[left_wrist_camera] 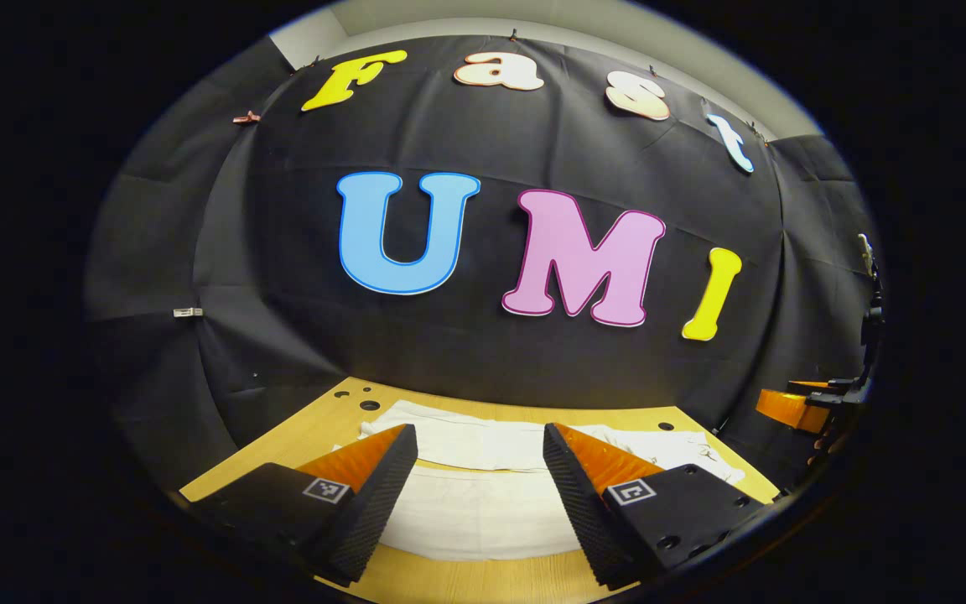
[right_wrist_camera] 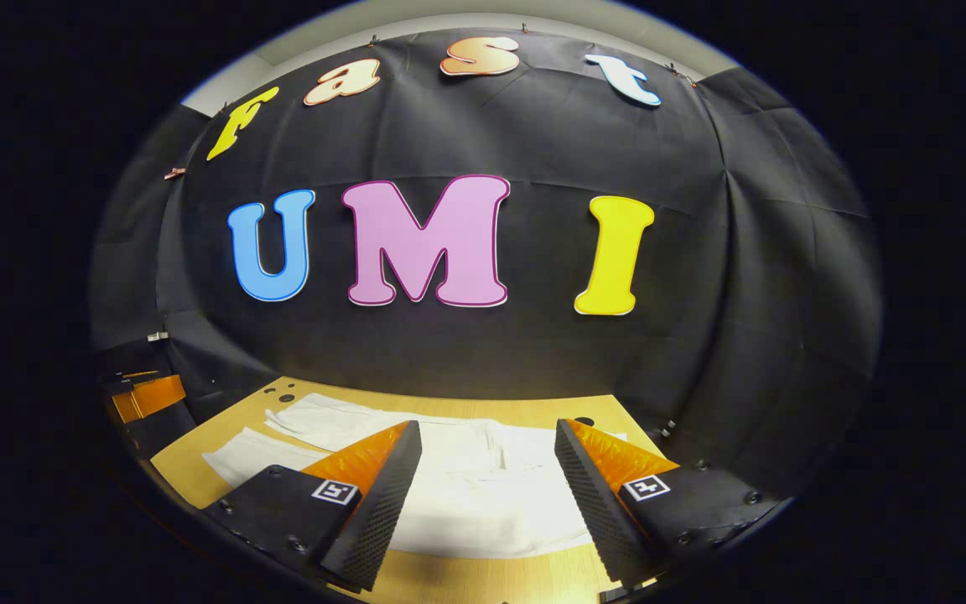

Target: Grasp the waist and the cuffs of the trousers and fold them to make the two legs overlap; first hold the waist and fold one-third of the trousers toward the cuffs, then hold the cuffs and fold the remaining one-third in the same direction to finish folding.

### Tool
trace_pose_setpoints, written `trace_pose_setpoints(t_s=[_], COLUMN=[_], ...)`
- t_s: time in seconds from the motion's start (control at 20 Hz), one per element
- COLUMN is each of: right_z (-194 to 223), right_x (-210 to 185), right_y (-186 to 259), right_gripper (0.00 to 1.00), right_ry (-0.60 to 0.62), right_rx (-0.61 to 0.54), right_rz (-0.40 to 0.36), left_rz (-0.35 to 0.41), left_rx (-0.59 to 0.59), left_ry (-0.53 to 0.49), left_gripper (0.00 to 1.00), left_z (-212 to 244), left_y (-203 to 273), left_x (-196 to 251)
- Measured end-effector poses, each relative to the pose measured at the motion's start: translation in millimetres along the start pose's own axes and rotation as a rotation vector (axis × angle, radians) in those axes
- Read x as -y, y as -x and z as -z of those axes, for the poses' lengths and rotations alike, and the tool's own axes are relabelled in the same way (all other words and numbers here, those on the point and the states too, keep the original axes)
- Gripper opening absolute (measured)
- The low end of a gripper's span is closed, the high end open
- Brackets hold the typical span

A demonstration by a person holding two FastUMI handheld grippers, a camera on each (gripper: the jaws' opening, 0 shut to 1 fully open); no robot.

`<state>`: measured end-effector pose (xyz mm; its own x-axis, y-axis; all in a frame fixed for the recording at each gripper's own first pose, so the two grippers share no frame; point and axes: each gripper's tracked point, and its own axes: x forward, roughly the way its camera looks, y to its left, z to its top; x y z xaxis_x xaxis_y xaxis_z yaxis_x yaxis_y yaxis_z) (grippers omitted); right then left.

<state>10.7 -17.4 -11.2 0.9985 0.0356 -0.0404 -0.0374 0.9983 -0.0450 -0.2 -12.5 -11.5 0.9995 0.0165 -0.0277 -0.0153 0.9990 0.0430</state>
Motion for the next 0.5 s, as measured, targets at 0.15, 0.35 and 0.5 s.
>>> trace_pose_setpoints(t_s=[0.15,0.35,0.5], right_z=[4,7,14], right_x=[9,31,59], right_y=[-3,-3,-7], right_gripper=[0.98,0.98,0.98], right_ry=[0.037,0.099,0.166], right_rx=[-0.015,-0.028,-0.051], right_rz=[-0.008,-0.012,-0.01], left_rz=[-0.006,-0.031,-0.041], left_rx=[-0.016,-0.033,-0.044], left_ry=[0.015,0.054,0.056], left_gripper=[0.96,0.96,0.95], left_z=[5,13,21], left_y=[-1,-5,-8], left_x=[2,0,2])
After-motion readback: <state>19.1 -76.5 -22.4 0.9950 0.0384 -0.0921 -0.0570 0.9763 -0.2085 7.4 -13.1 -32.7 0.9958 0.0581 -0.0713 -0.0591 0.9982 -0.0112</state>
